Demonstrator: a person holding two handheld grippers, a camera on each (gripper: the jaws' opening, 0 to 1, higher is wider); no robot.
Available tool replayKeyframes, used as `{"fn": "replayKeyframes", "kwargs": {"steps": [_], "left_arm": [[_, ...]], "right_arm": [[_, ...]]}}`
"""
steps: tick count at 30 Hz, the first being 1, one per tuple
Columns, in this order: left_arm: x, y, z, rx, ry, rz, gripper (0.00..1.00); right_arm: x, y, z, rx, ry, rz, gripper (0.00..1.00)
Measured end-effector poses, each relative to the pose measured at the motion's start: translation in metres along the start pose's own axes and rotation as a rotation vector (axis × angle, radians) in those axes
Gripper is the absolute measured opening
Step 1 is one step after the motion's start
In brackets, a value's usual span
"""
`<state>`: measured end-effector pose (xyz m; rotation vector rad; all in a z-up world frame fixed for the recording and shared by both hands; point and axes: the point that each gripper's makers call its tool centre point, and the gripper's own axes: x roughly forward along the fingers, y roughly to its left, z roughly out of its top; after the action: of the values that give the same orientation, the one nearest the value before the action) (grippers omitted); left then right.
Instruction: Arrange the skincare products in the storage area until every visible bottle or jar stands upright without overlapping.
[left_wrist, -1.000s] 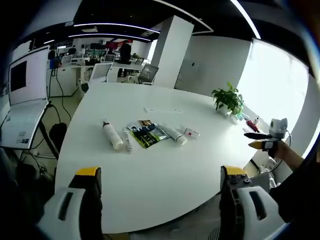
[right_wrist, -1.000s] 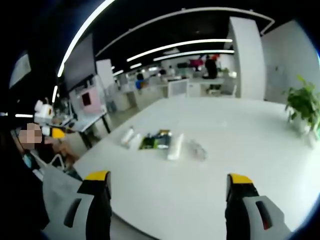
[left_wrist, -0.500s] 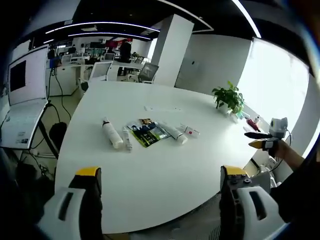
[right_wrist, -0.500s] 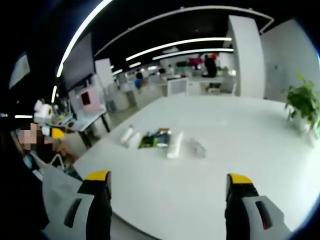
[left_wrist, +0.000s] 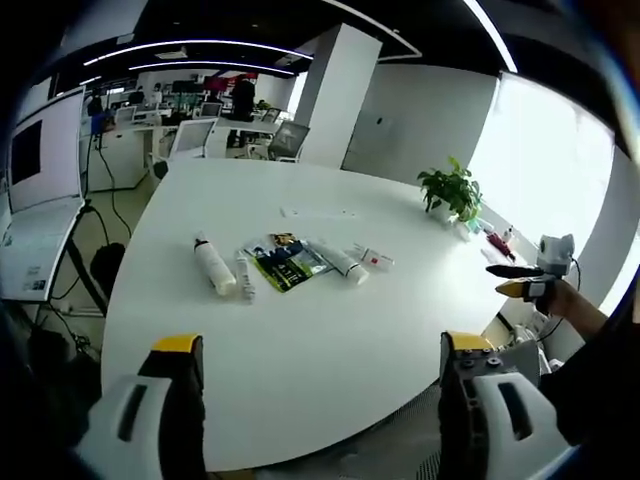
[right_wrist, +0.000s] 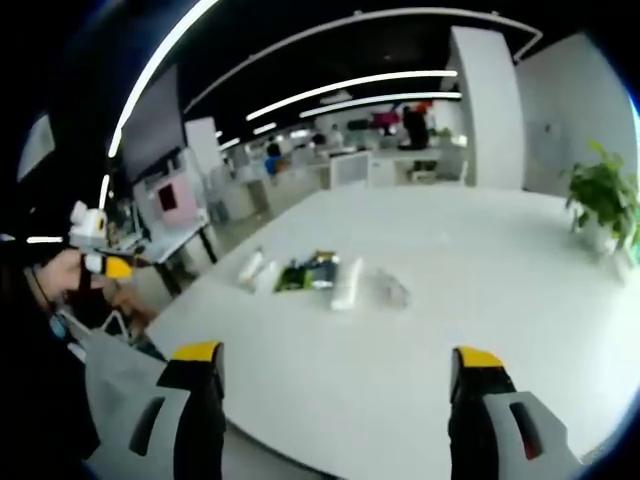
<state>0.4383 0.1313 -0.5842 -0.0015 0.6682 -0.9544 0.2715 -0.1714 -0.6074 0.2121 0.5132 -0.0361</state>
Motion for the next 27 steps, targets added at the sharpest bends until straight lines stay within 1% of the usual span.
{"fn": "replayKeyframes", "kwargs": {"steps": [6,12,15,19,23,27], "left_arm": [[0.002,0.002,0.001,0.001,0.006,-0.002,0.92],[0.004,0.006,0.000,-0.009,0.010,0.010,0.93],[0.005,0.010,0.000,-0.016,0.009,0.027,0.93],[0.008,0.008,-0.001,-0.009,0.019,0.023,0.94],[0.011,0.009,0.000,-0.018,0.023,0.021,0.94],[0.015,0.009,0.002,-0.014,0.028,0.018,0.95]], "right_arm": [[0.004,0.000,0.002,0.006,0.001,0.002,0.95],[0.010,-0.001,0.004,-0.002,0.011,0.009,0.95],[0.012,-0.002,0.004,-0.004,0.014,0.011,0.95],[0.014,-0.002,0.005,0.005,0.012,0.014,0.95],[0.021,-0.005,0.004,0.010,0.026,0.020,0.95],[0.027,-0.004,0.010,0.004,0.020,0.028,0.95]]}}
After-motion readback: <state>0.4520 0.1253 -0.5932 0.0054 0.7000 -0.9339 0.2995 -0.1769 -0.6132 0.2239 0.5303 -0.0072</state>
